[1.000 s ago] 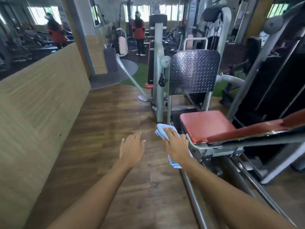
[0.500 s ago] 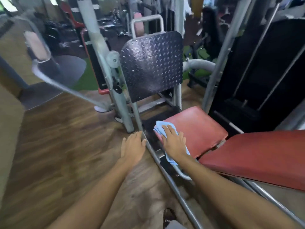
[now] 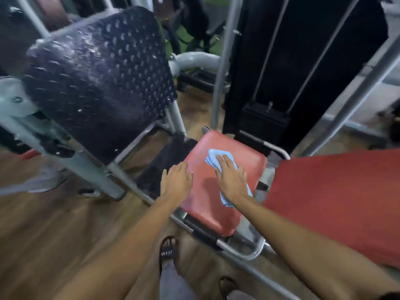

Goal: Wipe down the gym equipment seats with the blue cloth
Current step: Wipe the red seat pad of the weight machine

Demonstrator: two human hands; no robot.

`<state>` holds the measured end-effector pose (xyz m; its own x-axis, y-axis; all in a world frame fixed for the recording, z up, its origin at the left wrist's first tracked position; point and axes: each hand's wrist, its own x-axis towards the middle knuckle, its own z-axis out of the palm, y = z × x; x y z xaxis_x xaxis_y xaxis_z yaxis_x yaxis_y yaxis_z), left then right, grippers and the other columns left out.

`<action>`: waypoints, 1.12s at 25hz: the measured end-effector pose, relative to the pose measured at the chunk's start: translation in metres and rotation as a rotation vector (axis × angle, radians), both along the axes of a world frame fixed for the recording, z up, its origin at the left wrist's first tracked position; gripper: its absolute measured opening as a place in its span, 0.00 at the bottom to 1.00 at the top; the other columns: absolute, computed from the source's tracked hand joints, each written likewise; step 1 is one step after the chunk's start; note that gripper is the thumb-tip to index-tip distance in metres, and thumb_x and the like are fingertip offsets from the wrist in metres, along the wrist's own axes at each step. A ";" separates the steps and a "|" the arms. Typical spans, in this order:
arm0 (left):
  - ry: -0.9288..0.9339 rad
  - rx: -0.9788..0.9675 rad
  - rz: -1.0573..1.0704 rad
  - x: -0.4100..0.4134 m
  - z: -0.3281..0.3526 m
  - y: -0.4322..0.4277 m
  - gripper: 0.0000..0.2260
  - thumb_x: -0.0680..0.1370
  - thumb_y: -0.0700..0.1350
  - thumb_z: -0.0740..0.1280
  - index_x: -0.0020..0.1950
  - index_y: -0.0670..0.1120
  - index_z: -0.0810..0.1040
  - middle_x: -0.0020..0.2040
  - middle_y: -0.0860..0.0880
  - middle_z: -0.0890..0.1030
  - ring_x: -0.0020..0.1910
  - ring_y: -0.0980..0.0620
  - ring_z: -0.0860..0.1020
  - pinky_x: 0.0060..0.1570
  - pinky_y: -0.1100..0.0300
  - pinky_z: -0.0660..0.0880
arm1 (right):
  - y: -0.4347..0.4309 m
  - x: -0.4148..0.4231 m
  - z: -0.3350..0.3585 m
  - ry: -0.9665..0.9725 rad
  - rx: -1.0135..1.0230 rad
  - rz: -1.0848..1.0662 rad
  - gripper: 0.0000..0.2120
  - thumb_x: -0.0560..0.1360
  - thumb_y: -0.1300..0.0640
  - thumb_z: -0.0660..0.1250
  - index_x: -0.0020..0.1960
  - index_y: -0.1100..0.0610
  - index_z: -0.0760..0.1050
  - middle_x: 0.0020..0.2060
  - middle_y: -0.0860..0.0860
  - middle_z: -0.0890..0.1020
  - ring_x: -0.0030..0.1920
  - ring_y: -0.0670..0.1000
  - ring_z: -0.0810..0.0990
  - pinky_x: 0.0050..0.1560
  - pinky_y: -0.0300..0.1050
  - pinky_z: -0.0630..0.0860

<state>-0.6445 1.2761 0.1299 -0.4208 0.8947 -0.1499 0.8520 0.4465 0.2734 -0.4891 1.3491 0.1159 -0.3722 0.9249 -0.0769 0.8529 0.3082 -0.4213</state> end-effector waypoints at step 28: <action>-0.031 -0.223 -0.629 -0.007 -0.323 0.110 0.26 0.82 0.49 0.55 0.79 0.48 0.53 0.80 0.48 0.51 0.79 0.46 0.47 0.76 0.45 0.49 | -0.032 0.014 -0.309 -0.283 -0.130 -0.482 0.31 0.75 0.46 0.66 0.74 0.47 0.60 0.76 0.48 0.60 0.59 0.59 0.72 0.51 0.54 0.76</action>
<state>-0.6516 1.3862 -0.1935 0.1782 0.9144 -0.3635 0.9617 -0.0837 0.2610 -0.4746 1.3170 -0.1934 0.1407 0.9614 -0.2367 0.9693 -0.1824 -0.1650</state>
